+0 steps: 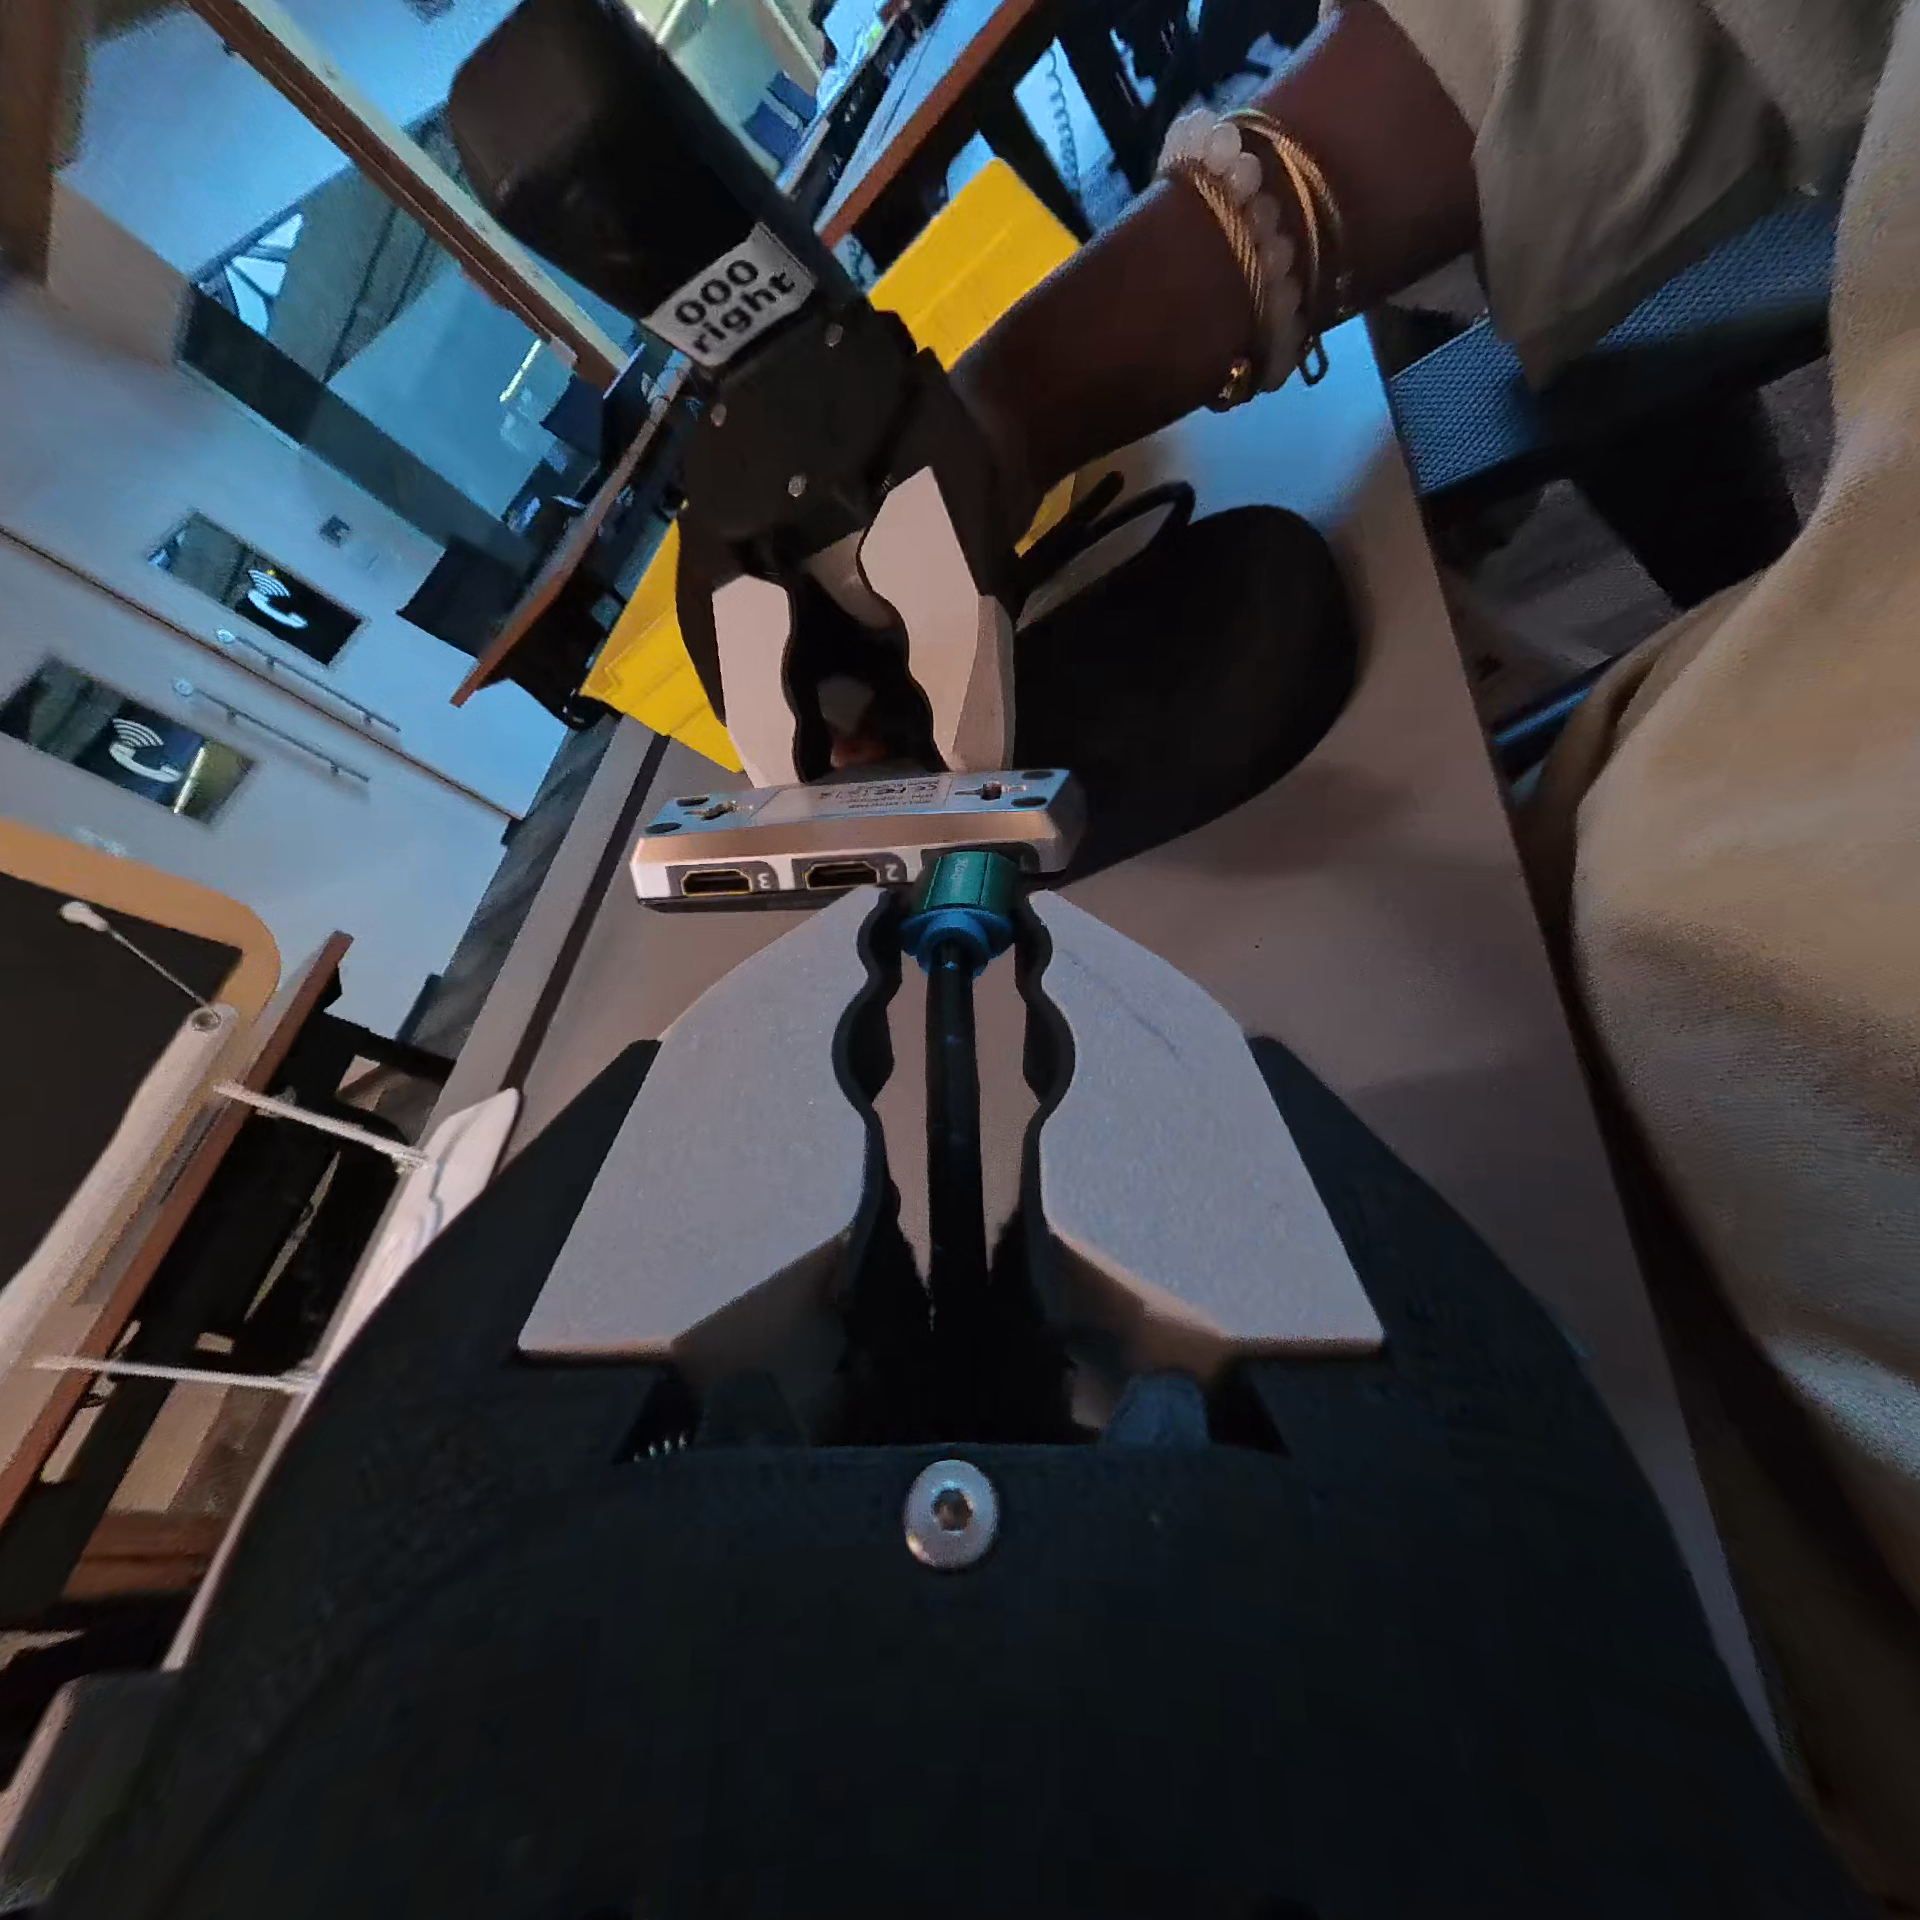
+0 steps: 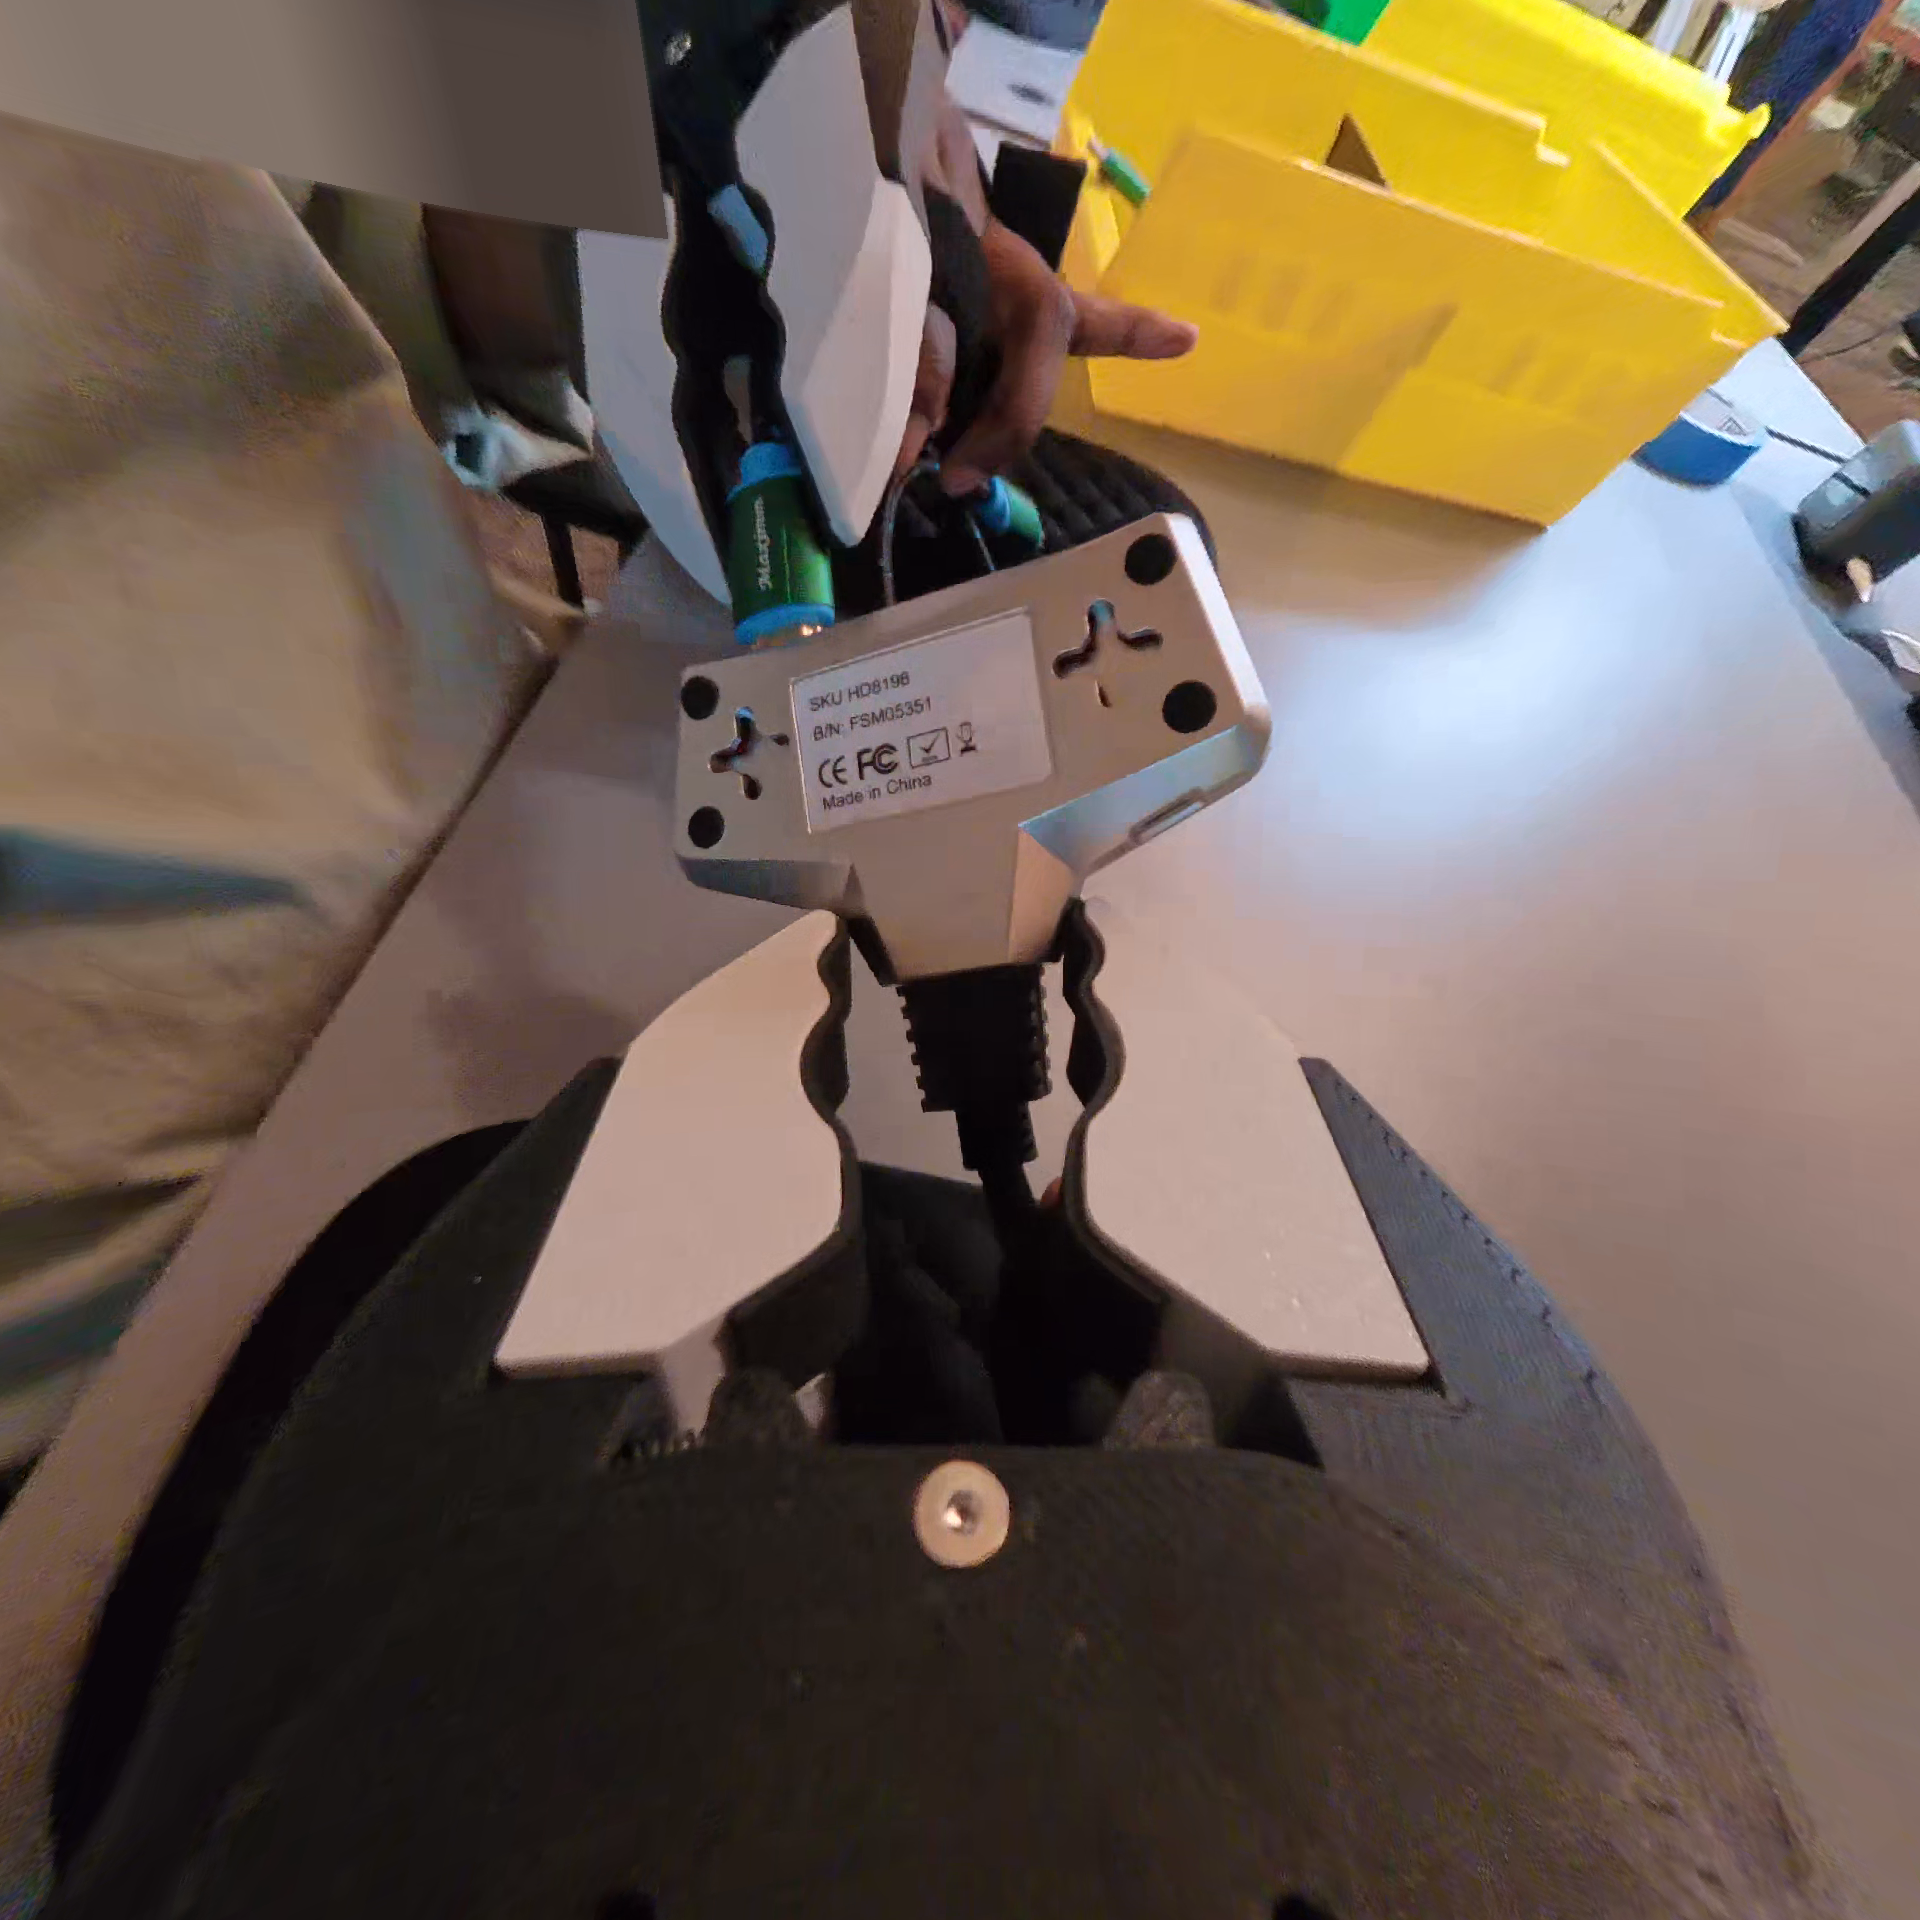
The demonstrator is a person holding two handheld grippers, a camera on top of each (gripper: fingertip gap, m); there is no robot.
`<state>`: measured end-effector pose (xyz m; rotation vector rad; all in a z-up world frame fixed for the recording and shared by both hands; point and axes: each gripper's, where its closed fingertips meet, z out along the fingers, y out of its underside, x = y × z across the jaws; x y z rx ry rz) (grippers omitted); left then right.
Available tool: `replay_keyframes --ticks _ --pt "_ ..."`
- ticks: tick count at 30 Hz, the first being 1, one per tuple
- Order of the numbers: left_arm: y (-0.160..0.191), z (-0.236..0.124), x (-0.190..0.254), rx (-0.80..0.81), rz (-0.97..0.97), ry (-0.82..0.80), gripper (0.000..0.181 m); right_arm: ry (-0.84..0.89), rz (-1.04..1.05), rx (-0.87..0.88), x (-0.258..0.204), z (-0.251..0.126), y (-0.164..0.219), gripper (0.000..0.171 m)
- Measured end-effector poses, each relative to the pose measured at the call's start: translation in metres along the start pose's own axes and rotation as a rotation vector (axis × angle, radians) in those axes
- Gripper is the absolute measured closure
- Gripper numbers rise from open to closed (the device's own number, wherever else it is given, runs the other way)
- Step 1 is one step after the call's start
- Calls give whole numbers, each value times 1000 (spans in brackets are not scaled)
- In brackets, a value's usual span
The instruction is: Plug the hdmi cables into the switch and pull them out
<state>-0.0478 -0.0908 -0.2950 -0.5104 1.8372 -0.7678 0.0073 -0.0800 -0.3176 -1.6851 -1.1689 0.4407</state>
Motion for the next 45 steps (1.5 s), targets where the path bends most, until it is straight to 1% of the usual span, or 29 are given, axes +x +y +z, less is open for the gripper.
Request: replay_keyframes --ticks 3,5,8,9,11,14,17,18,19,20,22,23,24,25,26,30,31,32,34,36,41,42,45 --pt "-1 3 4 -54 -3 17 161 18 -17 -59 -2 1 3 131" --pt "-1 9 9 -56 -34 25 161 22 -18 -111 -2 2 11 132" --pt "0 11 10 -43 -57 26 161 36 9 -102 -2 4 15 132" --pt "-1 12 10 -41 -50 26 161 40 16 -95 -2 4 15 133" --pt "1 18 13 -66 -22 43 161 52 9 -139 0 6 22 133" --pt "-3 20 17 -44 22 56 161 45 -27 -191 -2 9 27 132" --pt "6 9 8 -23 -99 72 161 67 -58 -205 0 8 21 127" --pt "6 5 5 -19 -129 73 161 63 -41 -188 -1 10 17 121" --pt "6 2 5 -24 -149 85 161 39 -25 -165 -6 14 12 109" --pt "10 -2 4 -46 -158 92 161 24 -8 -148 -12 18 9 95" --pt "19 -9 4 -92 -155 103 160 45 -3 -164 -17 31 11 57" --pt "18 -11 4 -71 -166 108 161 76 -19 -207 -16 38 16 39" --pt "16 -12 6 -56 -179 118 161 121 -49 -270 -12 43 23 26" --pt "17 -13 8 -52 -180 132 161 145 -86 -322 -9 48 27 25" --pt "17 -13 8 -50 -170 132 161 163 -102 -303 -6 53 21 25" --pt "17 -13 8 -48 -159 131 161 219 -118 -99 9 58 -16 26" --pt "18 -13 8 -49 -156 132 161 196 -116 -80 7 59 -18 42" --pt "19 -13 9 -56 -153 141 161 181 -107 -90 5 61 -15 46" --pt "21 -12 12 -62 -154 146 161 185 -97 -111 5 62 -12 47" --pt "23 -11 13 -76 -166 141 161 187 -84 -96 4 63 -11 47" --pt "30 0 20 -181 -65 137 160 130 24 -64 4 63 -11 51" --pt "30 1 20 -179 -59 141 160 129 32 -64 4 62 -11 52" --pt "27 0 18 -117 -135 147 160 139 28 -51 4 60 -13 51"
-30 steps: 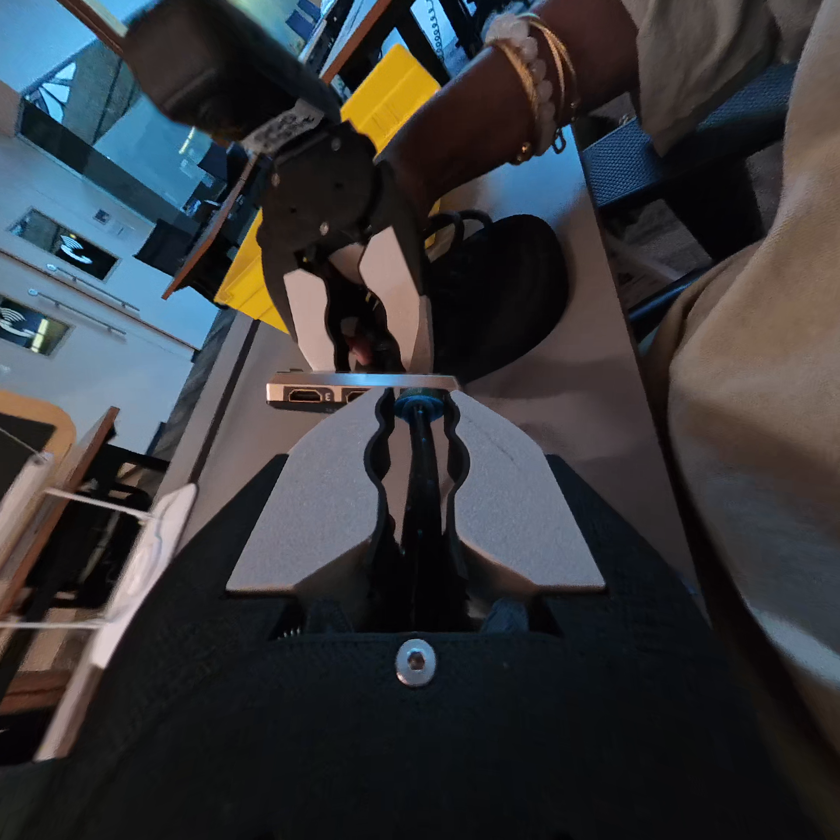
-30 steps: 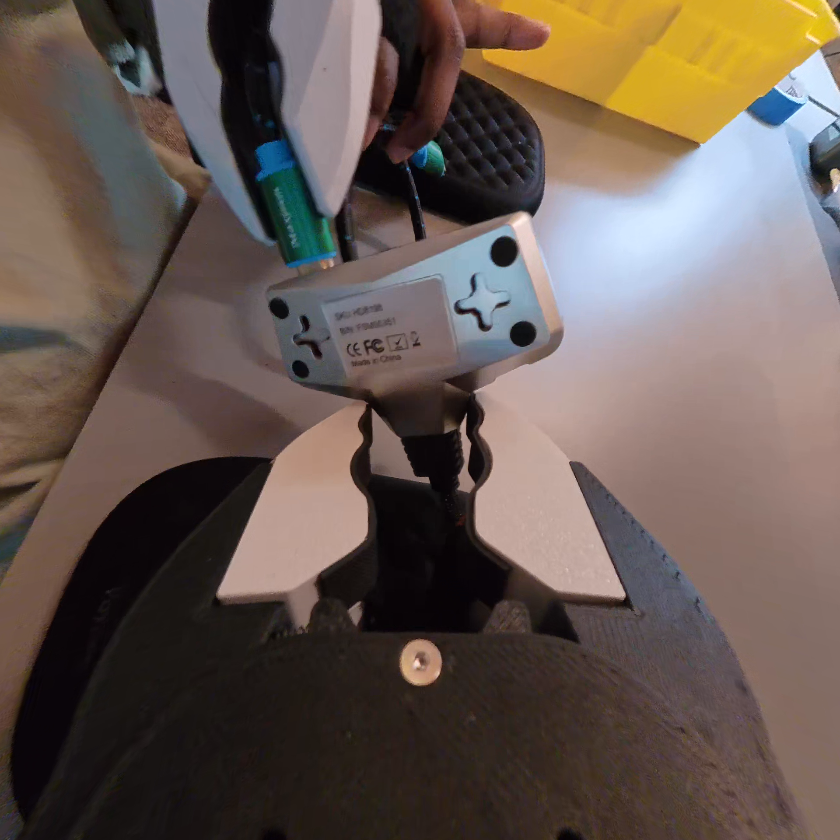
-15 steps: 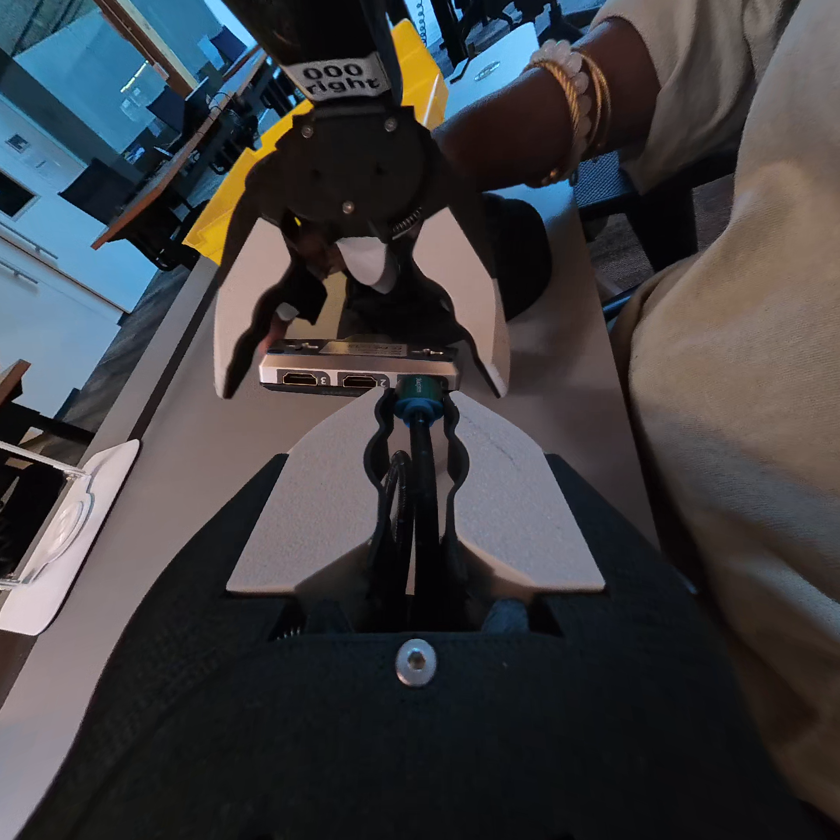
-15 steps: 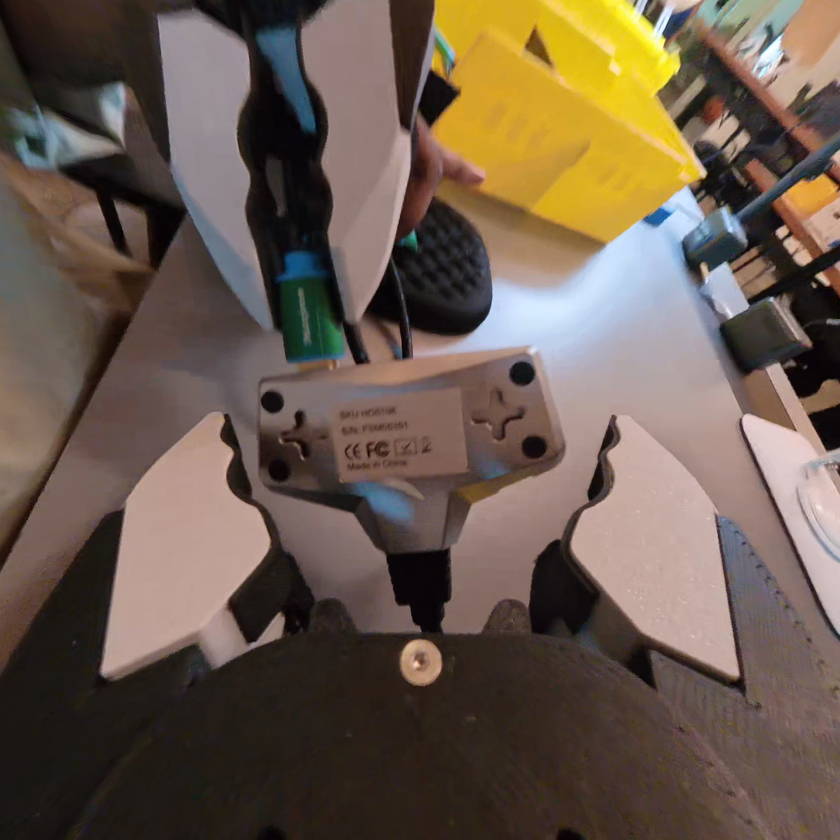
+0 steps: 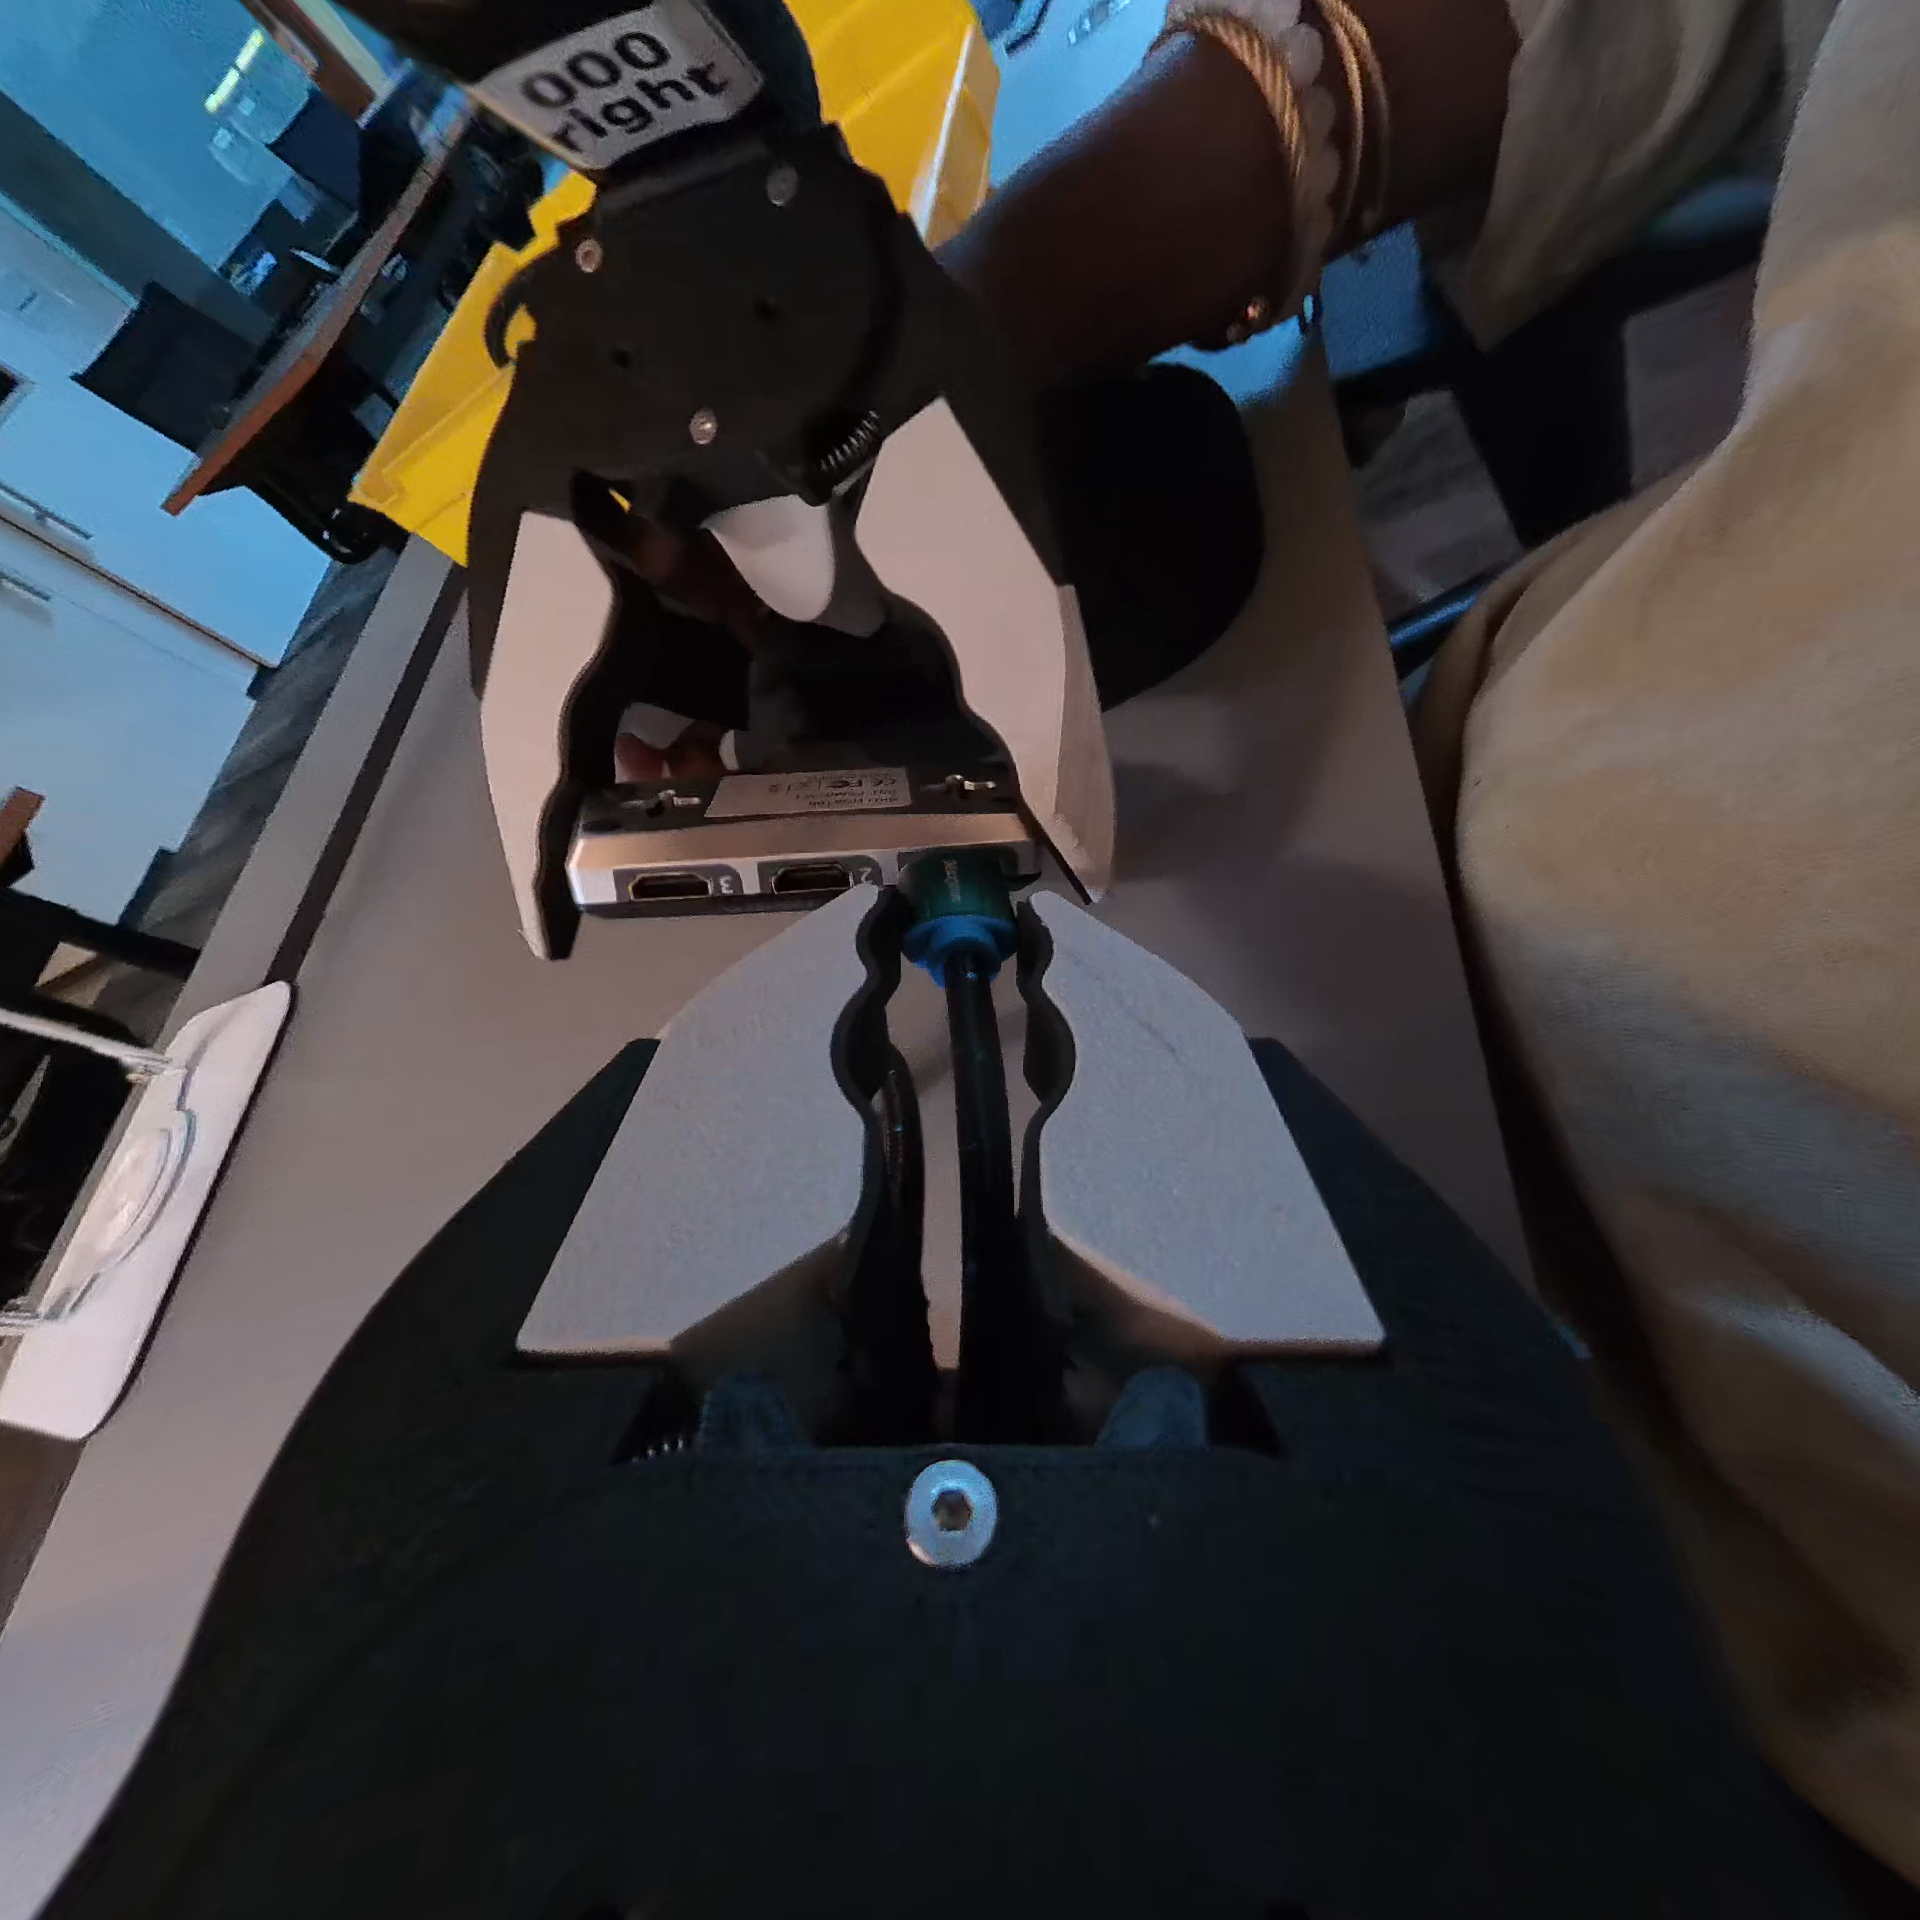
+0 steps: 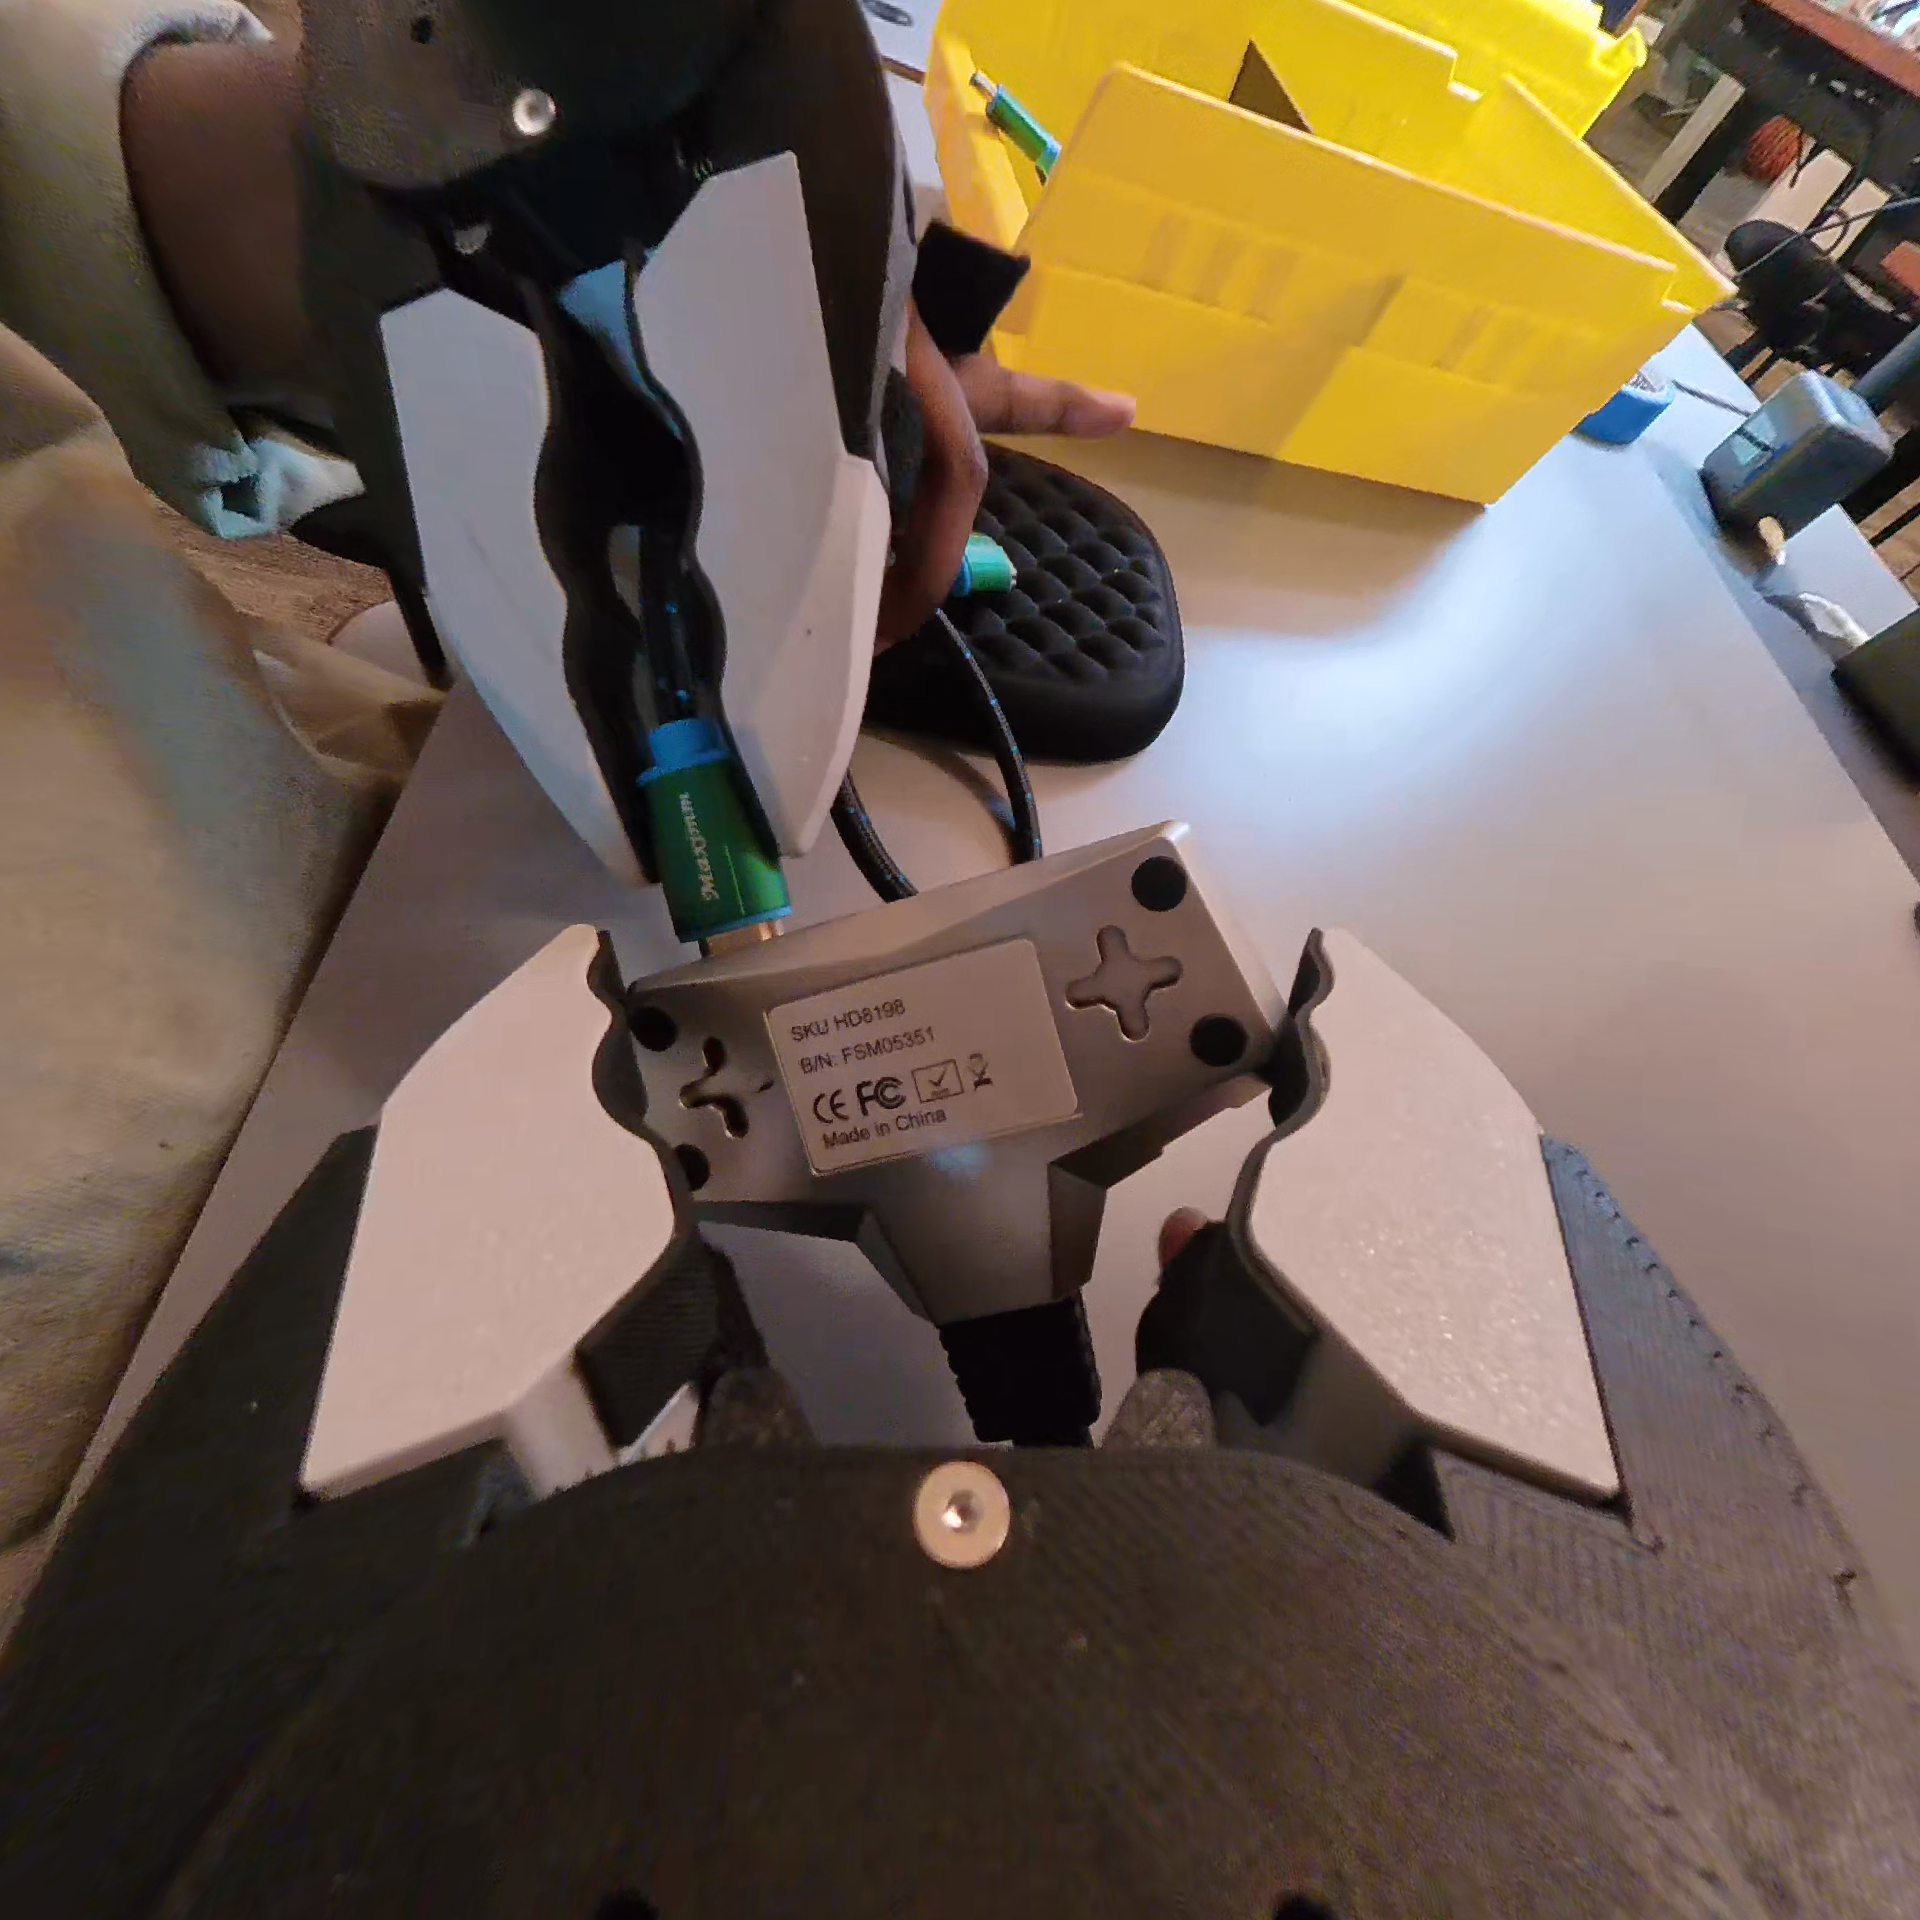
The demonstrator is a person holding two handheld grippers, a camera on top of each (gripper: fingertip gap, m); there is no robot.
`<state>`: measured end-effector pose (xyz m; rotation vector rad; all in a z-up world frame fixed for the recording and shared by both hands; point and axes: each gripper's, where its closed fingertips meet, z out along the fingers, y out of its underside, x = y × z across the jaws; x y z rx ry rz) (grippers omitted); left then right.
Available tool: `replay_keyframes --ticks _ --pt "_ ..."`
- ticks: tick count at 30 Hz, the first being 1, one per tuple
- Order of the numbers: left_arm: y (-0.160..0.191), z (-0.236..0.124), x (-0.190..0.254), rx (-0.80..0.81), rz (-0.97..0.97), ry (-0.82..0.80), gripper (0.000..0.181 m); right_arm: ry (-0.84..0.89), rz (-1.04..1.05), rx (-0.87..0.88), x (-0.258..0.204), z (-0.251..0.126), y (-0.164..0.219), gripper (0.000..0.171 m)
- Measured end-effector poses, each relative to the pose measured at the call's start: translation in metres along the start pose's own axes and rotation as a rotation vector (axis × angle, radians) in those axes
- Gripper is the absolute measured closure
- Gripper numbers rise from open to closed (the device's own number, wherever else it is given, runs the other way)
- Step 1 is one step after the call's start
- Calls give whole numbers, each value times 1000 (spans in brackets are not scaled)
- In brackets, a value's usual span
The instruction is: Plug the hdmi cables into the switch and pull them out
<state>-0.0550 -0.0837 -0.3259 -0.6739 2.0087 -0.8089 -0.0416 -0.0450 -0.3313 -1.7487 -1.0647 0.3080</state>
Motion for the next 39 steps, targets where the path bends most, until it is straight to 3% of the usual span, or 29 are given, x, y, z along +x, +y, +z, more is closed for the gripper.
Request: replay_keyframes --ticks 3,5,7,9,12,16,17,19,20,24,39 --pt "-3 -7 -6 45 -38 -10 161 0 -3 81 2 -11 -13 54" --pt "-7 -15 -13 95 -97 -25 161 71 -24 130 6 -25 -17 41" --pt "-11 -23 -23 159 -178 -55 161 180 -86 63 6 -36 -8 42" --pt "-15 -28 -32 224 -279 -83 161 372 -218 25 7 -45 -9 53" --pt "-19 -30 -39 273 -381 -112 161 686 -544 -64 9 -54 -18 88" --pt "-28 -32 -36 303 -448 -83 161 896 -781 -241 24 -49 -29 103" --pt "-32 -33 -35 314 -455 -77 161 890 -805 -265 25 -44 -30 109" --pt "-35 -32 -36 312 -459 -85 161 887 -868 -309 26 -35 -34 138" --pt "-36 -34 -37 318 -468 -92 161 917 -897 -324 27 -36 -37 142" --pt "-44 -38 -37 355 -549 -58 161 886 -819 -253 22 -40 -47 149" --pt "-45 -33 -42 381 -576 -75 161 856 -823 -330 26 -45 -45 150"
